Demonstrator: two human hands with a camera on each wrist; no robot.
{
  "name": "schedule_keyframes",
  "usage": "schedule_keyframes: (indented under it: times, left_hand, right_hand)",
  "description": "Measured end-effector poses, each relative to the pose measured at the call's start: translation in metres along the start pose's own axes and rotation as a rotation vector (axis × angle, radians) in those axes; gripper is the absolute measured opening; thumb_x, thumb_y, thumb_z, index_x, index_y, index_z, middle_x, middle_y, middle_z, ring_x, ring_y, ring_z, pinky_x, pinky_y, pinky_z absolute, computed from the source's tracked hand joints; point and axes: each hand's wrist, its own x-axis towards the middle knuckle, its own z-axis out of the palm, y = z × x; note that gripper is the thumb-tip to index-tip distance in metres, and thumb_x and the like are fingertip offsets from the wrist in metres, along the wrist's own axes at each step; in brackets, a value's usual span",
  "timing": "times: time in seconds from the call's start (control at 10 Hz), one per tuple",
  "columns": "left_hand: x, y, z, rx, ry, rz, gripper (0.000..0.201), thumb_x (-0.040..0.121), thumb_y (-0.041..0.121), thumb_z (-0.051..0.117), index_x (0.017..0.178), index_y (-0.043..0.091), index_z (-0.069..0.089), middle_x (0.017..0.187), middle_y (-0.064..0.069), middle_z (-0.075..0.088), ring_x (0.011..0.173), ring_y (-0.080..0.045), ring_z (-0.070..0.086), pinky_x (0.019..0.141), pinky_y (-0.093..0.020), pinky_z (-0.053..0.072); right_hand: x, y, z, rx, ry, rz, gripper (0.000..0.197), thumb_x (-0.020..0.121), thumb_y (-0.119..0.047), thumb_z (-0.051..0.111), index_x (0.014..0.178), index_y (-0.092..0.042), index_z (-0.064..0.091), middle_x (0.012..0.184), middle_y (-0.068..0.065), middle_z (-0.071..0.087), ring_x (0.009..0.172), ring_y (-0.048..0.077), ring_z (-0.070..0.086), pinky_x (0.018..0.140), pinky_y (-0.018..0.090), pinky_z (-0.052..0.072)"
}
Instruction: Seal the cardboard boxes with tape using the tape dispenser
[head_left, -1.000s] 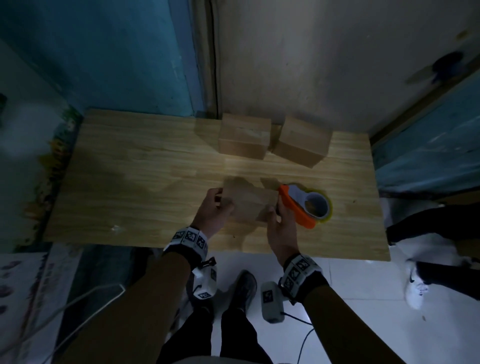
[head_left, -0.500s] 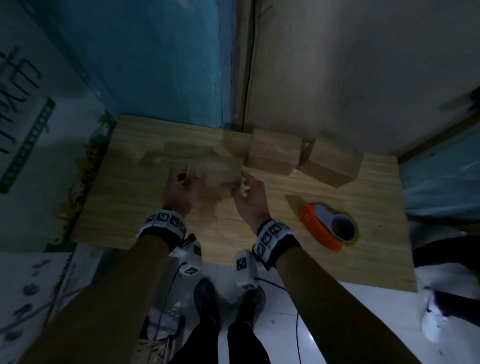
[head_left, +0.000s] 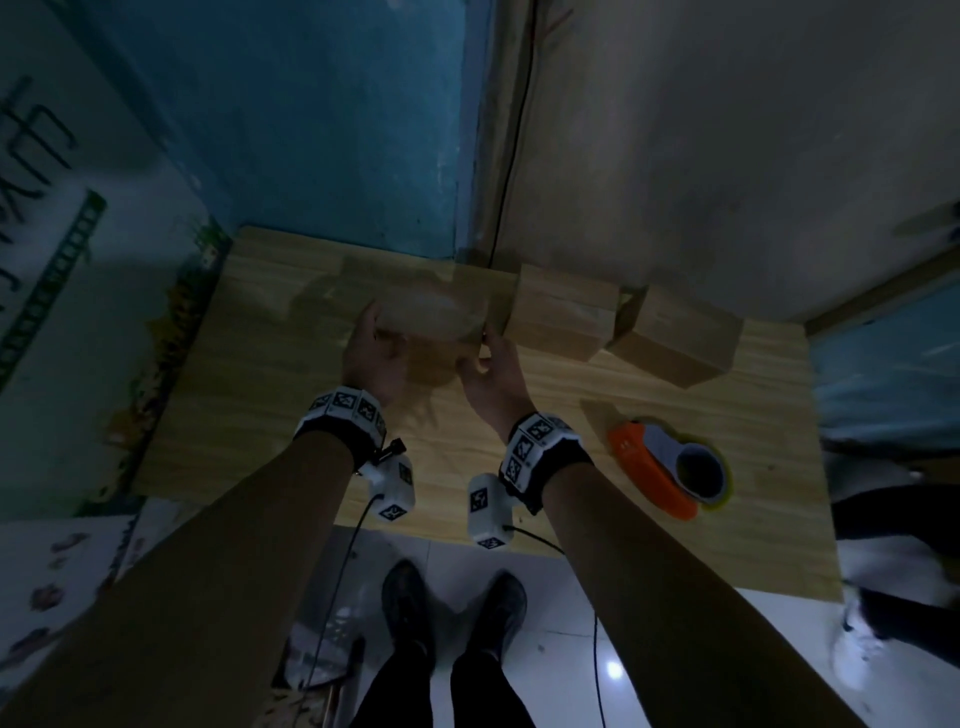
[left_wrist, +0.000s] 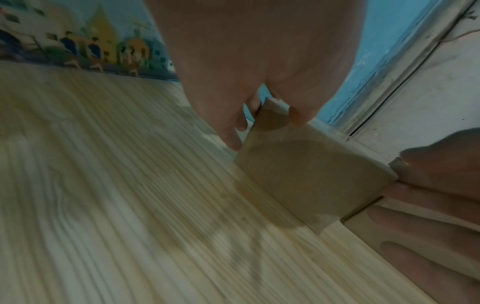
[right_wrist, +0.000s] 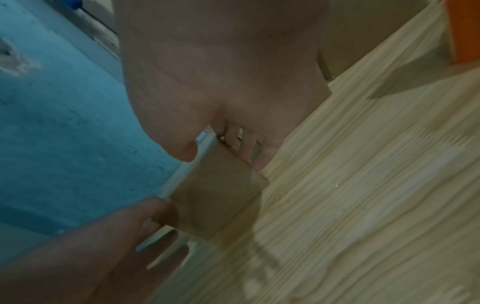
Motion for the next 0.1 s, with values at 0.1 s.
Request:
schedule_keyframes:
  times: [0.1]
  left_hand:
    - [-0.0066, 0.0025, -0.0053, 0.043, 0.034, 0.087, 0.063, 0.096, 0.014, 0.056, 0.152, 0.019, 0.028, 0.149, -0.002, 0.037, 0.130, -0.015, 0.040, 0.102, -0.028, 0.037]
  right_hand:
    - [-0.0028, 0.0017, -0.0046, 0.049, -0.017, 0.022, 0.063, 0.102, -0.022, 0.053, 0.157, -0.021, 0.023, 0.152, 0.000, 0.033, 0.134, 0.022, 0.040, 0.108, 0.041, 0.042]
